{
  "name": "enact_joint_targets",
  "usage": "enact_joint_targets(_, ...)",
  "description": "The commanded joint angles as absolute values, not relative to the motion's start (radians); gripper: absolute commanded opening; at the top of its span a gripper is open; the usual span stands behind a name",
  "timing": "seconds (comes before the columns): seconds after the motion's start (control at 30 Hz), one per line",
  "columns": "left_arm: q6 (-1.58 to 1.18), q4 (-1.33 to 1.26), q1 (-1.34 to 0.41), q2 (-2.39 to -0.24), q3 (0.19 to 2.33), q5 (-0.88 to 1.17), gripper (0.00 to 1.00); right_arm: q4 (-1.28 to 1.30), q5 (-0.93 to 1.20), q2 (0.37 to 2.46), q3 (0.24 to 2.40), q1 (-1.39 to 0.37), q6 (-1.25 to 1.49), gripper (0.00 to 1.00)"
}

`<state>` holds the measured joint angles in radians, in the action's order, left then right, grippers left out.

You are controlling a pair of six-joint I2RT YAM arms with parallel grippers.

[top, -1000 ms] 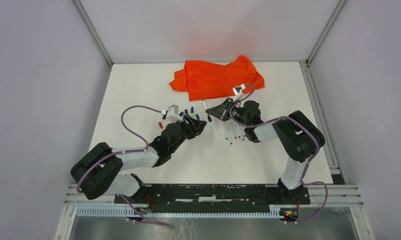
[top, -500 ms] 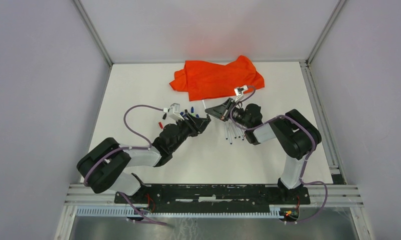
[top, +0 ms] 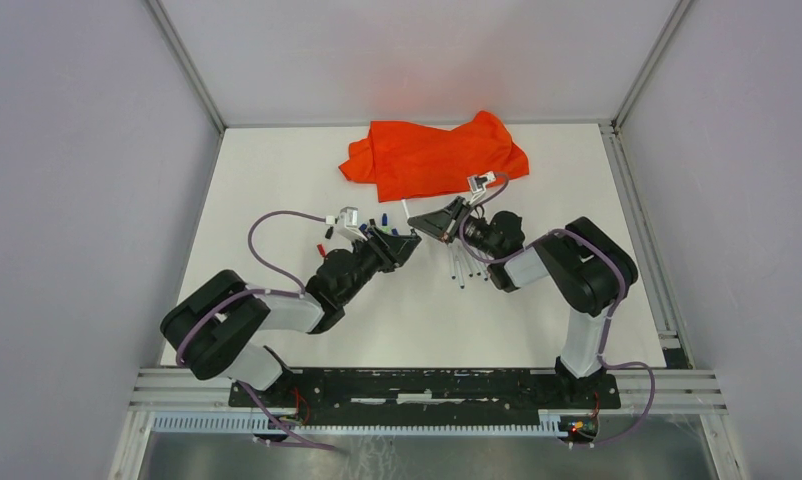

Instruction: Open the pen caps

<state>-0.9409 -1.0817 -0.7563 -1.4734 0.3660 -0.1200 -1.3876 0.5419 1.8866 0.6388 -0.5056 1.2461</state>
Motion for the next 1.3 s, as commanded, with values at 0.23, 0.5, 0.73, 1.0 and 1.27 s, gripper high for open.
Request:
enact_joint_targets(0.23,-0.991,-1.232,-0.736,-1.513,0.347,-0.069,0.49,-1.522,0.569,1.926,0.642,-0.533,1.307,0.00)
enact_joint_targets(0.5,-1.013,-1.288,-0.720,-1.552,0.338,-0.036,0.45,-1.543,0.568,1.938,0.646,-0.541,1.327,0.00)
enact_joint_targets(0.73,-1.031,-1.355,-0.707,-1.588,0.330,-0.005,0.31,-1.558,0.566,1.946,0.643,-0.544,1.335,0.00)
enact_joint_targets(1.0,-1.047,-1.432,-0.694,-1.628,0.319,0.058,0.08,-1.555,0.566,1.948,0.638,-0.544,1.322,0.00)
enact_joint_targets(1.27,-1.045,-1.432,-0.677,-1.651,0.333,0.167,0.02,-1.334,0.586,1.884,0.668,-0.544,1.117,0.05)
